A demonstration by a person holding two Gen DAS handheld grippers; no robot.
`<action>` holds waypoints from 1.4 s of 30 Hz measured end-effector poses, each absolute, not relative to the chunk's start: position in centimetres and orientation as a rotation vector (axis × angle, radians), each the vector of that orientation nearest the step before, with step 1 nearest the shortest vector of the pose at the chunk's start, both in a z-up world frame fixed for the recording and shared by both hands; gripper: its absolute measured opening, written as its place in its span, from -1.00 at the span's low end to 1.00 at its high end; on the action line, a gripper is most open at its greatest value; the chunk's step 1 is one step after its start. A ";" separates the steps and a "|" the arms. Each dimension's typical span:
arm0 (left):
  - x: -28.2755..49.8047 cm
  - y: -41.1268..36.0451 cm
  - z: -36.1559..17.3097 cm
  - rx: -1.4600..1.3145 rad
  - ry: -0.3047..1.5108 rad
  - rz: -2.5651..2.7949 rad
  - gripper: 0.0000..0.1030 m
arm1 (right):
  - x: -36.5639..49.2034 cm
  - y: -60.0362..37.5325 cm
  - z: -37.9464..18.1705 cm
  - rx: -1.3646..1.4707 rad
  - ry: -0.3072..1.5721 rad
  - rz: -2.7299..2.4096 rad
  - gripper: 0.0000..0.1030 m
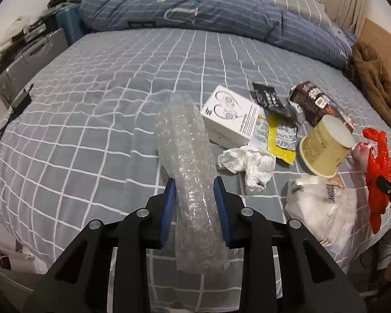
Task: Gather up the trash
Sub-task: 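Carry the red bag and bubble wrap down toward the black bin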
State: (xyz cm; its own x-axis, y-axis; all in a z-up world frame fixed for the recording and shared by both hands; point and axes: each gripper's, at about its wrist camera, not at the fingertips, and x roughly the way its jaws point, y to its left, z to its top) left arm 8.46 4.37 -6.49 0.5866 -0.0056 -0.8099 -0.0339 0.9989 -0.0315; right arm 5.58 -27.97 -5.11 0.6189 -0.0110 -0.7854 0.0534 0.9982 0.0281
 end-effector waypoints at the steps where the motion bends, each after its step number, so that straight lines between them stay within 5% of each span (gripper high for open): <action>1: 8.2 4.4 -6.2 -0.047 0.936 0.020 -0.43 | 5.6 -27.8 -5.0 0.055 0.900 -0.029 -0.29; 42: -8.1 0.3 -6.3 -0.036 0.866 -0.083 -0.52 | -9.9 -22.5 -3.5 0.027 0.784 0.092 -0.29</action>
State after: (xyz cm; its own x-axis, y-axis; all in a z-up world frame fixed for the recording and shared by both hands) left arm -8.10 0.33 -6.30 0.6448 -0.0878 -0.7593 0.0582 0.9961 -0.0657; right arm -9.94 -22.51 -3.51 0.7042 0.0929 -0.7039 -0.0726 0.9956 0.0588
